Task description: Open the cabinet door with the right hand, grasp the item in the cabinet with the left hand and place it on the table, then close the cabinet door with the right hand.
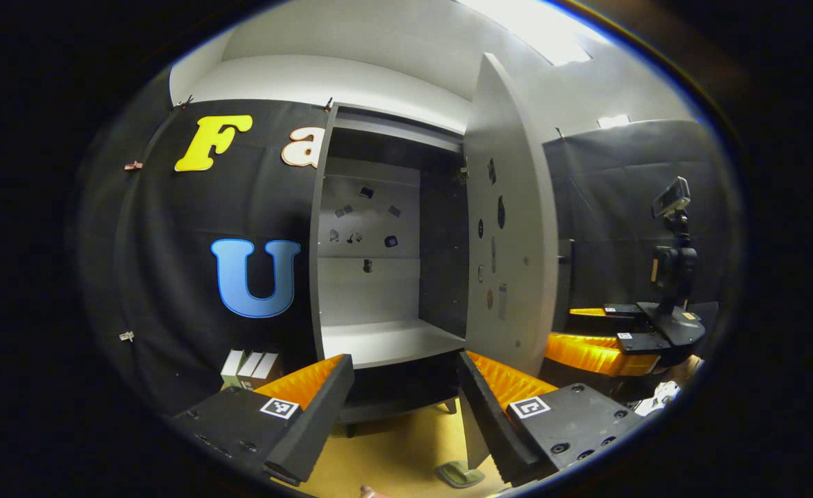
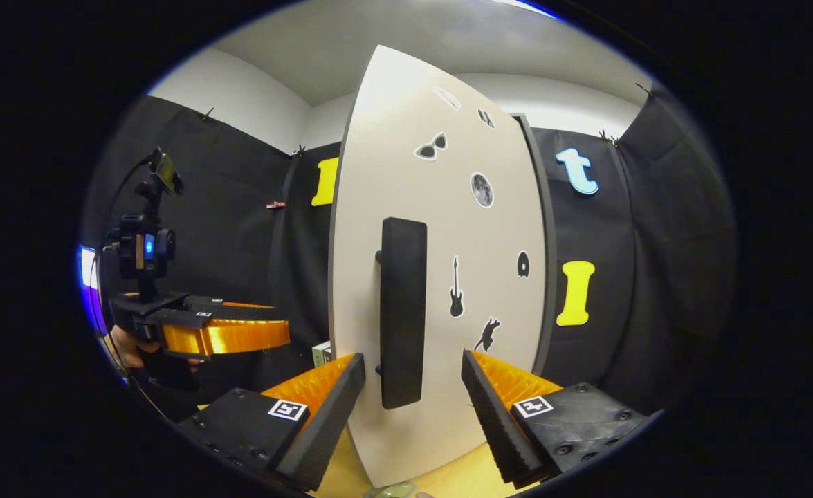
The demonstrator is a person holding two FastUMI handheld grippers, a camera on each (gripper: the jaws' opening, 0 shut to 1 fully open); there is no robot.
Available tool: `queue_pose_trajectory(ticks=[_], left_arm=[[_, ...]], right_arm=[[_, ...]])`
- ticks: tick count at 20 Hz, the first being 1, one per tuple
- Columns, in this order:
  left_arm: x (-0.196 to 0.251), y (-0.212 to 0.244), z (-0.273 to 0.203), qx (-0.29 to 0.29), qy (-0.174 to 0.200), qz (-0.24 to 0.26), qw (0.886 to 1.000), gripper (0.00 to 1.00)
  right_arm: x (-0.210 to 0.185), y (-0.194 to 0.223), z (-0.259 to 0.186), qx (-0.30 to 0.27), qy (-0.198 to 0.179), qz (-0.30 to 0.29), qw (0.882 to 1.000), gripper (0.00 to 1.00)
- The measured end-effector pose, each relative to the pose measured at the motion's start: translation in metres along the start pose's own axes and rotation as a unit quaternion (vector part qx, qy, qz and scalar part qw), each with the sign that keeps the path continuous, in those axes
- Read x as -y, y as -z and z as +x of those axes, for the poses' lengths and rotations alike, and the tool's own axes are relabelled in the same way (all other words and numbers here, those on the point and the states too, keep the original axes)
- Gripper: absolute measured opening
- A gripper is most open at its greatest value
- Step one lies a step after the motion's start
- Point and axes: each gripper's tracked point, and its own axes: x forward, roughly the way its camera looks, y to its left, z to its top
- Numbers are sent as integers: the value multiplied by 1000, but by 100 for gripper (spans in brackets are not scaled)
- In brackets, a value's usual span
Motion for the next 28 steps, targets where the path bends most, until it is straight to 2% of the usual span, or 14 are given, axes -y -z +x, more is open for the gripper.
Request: queue_pose_trajectory(ticks=[1,2,4,8,9,11,12,13,15,20,21,22,24,28], left_arm=[[-5,0,-3,1,3,3,1000,95],[-9,-1,-6,3,6,4,1000,95],[-11,0,-9,1,14,-5,1000,95],[-17,-10,3,22,10,-34,999,93],[-15,-13,9,24,5,-35,999,95],[-18,-18,13,37,-26,-21,999,92],[-15,-20,15,41,-39,-20,998,95],[-4,-21,24,41,-39,-24,998,92],[14,-23,38,44,-27,-39,998,95],[27,-25,46,42,-45,-38,997,95],[29,-22,48,37,-51,-33,997,92],[30,-21,48,32,-58,-28,997,95],[28,-20,50,29,-73,-22,997,95],[34,-22,55,32,-80,-18,996,95]], right_arm=[[-12,9,13,-12,-10,10,1000,94],[-19,13,18,-19,-12,17,1000,99],[-25,8,13,-9,-10,15,1000,98],[-12,-7,0,13,33,-1,999,97],[-3,-13,-1,22,52,-11,998,97],[25,-22,-3,27,99,-22,995,97],[35,-24,2,24,110,-21,993,98],[39,-29,5,26,117,-14,993,98],[45,-40,5,40,121,5,992,98],[66,-49,1,48,125,-5,991,98],[71,-54,1,55,126,-9,991,97],[75,-57,2,60,125,-12,990,98],[76,-54,2,58,119,-14,991,98],[76,-48,2,48,106,-16,993,98]])
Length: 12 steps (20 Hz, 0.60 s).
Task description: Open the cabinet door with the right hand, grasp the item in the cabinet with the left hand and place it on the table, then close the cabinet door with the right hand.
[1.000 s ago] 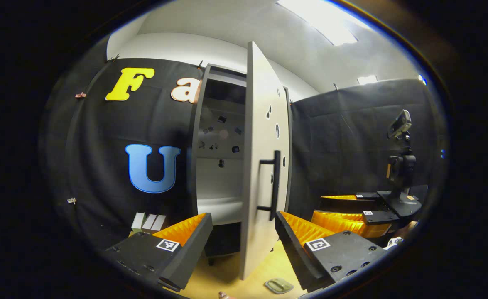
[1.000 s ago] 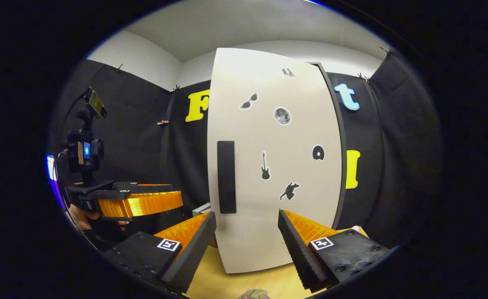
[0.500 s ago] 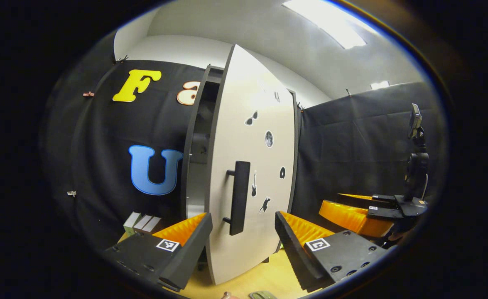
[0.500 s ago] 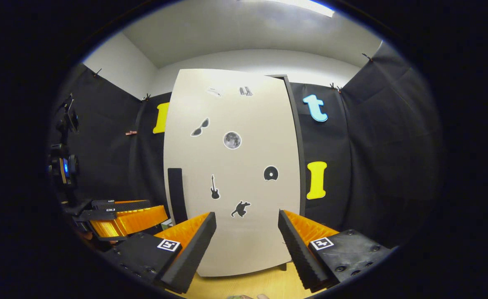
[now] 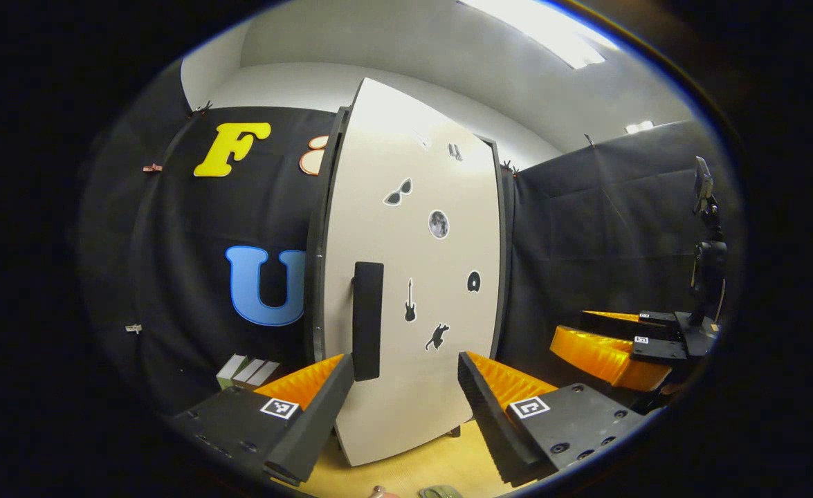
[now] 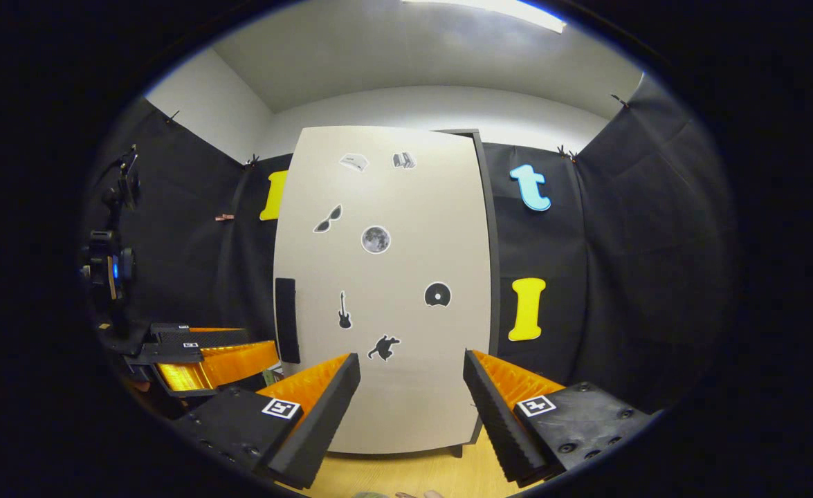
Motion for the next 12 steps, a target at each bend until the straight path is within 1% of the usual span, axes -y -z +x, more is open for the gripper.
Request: queue_pose_trajectory(ticks=[3,7,9,12], left_arm=[[2,2,1,-1,-7,13,1000,95],[9,1,3,1,-4,15,1000,94],[10,2,3,0,-6,16,1000,95],[13,6,4,-3,-7,17,1000,95]], right_arm=[[2,2,1,-6,-5,1,1000,98],[8,1,1,-5,-2,4,1000,98],[7,-2,1,-1,-8,8,1000,98],[13,-5,0,7,-2,4,1000,98]])
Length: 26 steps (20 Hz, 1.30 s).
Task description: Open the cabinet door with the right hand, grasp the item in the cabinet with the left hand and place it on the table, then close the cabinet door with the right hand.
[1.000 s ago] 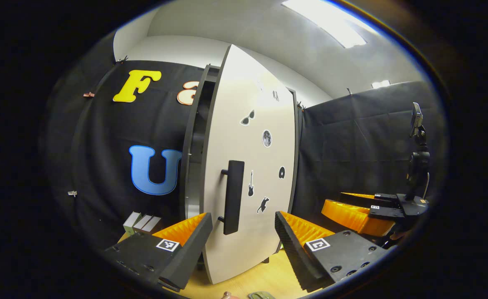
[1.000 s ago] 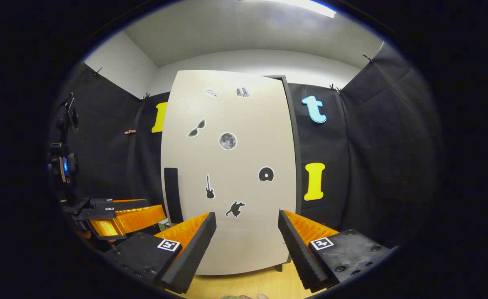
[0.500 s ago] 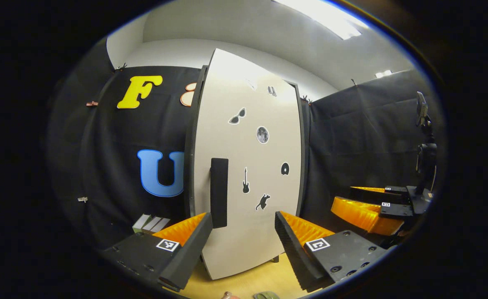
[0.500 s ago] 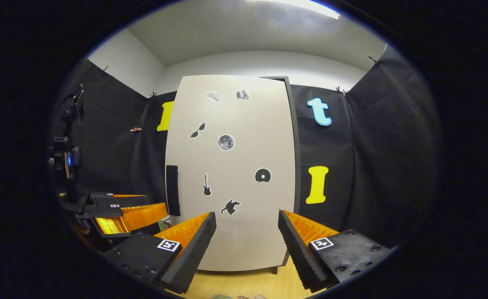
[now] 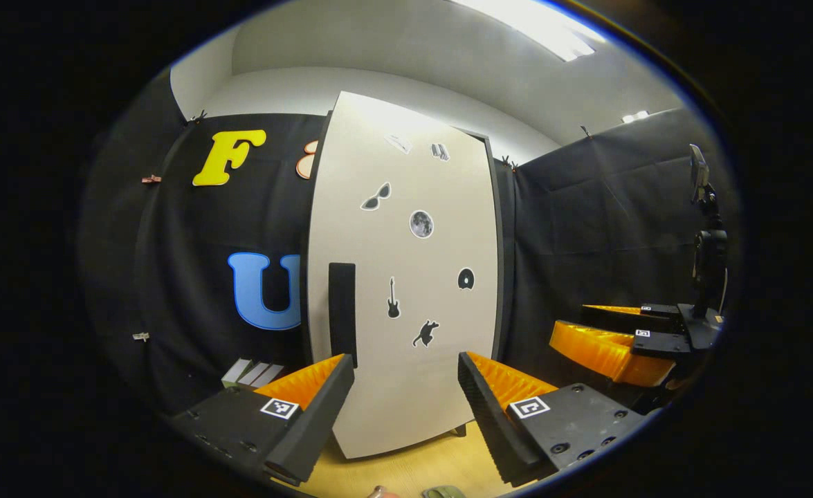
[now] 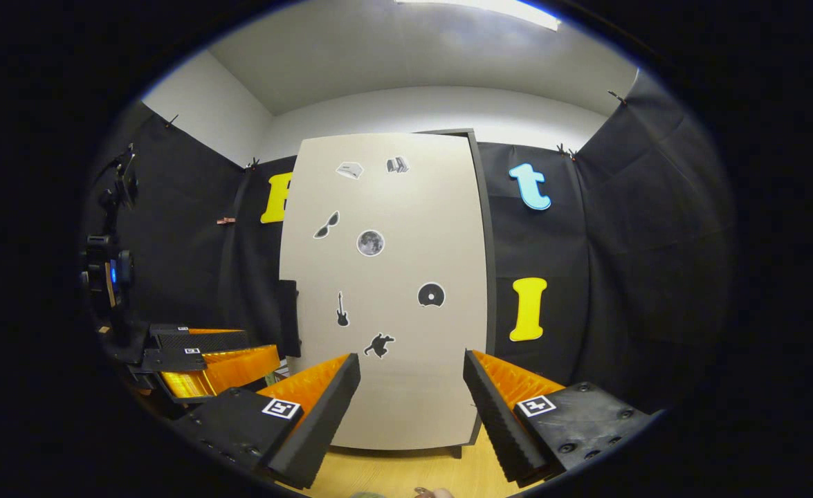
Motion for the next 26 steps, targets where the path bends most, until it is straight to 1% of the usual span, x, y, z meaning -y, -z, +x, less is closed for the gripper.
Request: queue_pose_trajectory(ticks=[4,8,15,19,22,23,26], left_arm=[[3,1,1,-1,1,2,1000,95],[4,2,0,-1,-1,5,1000,95],[4,3,0,0,-3,2,1000,95],[4,3,0,1,-4,4,1000,95],[3,3,1,0,-5,3,1000,95],[3,3,1,0,-6,2,1000,95],[2,6,3,-2,-5,2,1000,95]], right_arm=[[-1,3,1,-6,-7,-11,1000,98],[3,-4,0,9,3,-17,1000,98],[8,2,0,-9,14,-10,1000,98],[3,-3,-1,-1,8,-9,1000,98],[-2,-11,-2,15,0,-12,1000,98],[-8,-12,-1,21,-12,-7,1000,98],[-8,-11,-1,19,-15,-4,1000,98]])
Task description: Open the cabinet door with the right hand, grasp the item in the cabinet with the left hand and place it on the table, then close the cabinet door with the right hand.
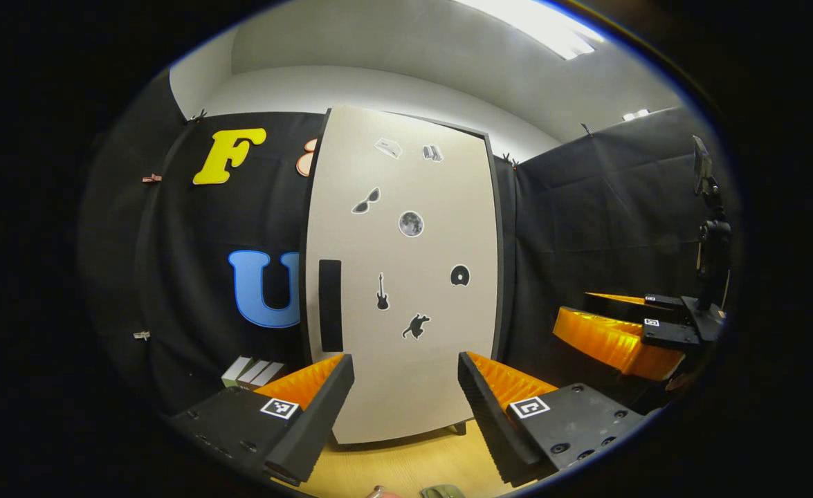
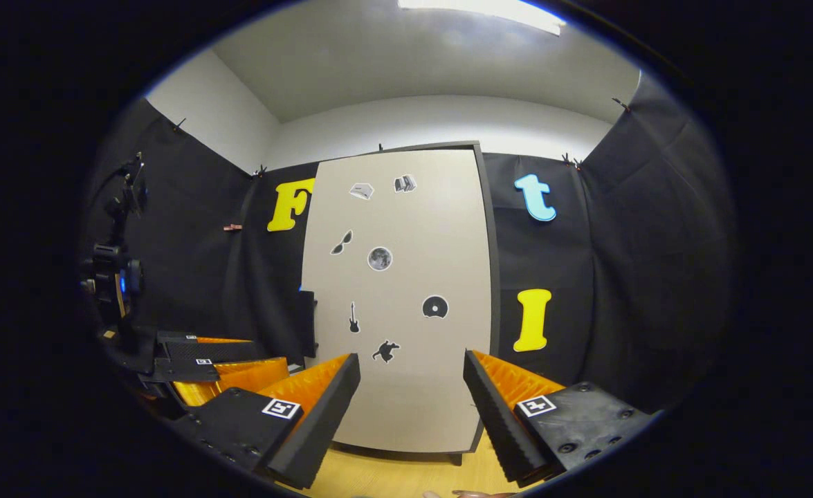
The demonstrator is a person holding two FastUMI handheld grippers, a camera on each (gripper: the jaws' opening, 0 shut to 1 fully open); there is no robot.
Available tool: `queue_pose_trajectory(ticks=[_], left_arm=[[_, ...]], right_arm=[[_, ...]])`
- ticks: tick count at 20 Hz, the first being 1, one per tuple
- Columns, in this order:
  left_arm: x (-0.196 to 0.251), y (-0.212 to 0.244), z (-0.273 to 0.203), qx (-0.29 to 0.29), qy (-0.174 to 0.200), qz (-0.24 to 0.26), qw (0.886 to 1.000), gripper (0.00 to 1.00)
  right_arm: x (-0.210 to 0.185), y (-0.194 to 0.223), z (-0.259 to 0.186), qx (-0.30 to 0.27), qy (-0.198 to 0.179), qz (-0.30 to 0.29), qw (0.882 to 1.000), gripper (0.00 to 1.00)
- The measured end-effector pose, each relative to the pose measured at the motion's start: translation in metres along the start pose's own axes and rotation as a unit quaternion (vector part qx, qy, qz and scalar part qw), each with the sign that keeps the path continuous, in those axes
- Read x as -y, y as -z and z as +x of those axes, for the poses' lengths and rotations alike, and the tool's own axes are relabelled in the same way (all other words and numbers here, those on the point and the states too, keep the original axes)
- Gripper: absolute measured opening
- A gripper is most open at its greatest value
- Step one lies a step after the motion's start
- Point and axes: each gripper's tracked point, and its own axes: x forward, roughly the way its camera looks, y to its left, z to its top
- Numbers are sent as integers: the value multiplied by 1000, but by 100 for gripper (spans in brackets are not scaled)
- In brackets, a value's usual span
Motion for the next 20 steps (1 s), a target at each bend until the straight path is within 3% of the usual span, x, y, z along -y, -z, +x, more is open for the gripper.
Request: queue_pose_trajectory(ticks=[4,20], left_arm=[[-2,-1,1,1,-2,1,1000,95],[-4,-12,-1,17,-4,14,1000,93]], right_arm=[[-8,5,2,-11,-10,4,1000,98],[4,7,7,-20,11,26,999,98]])
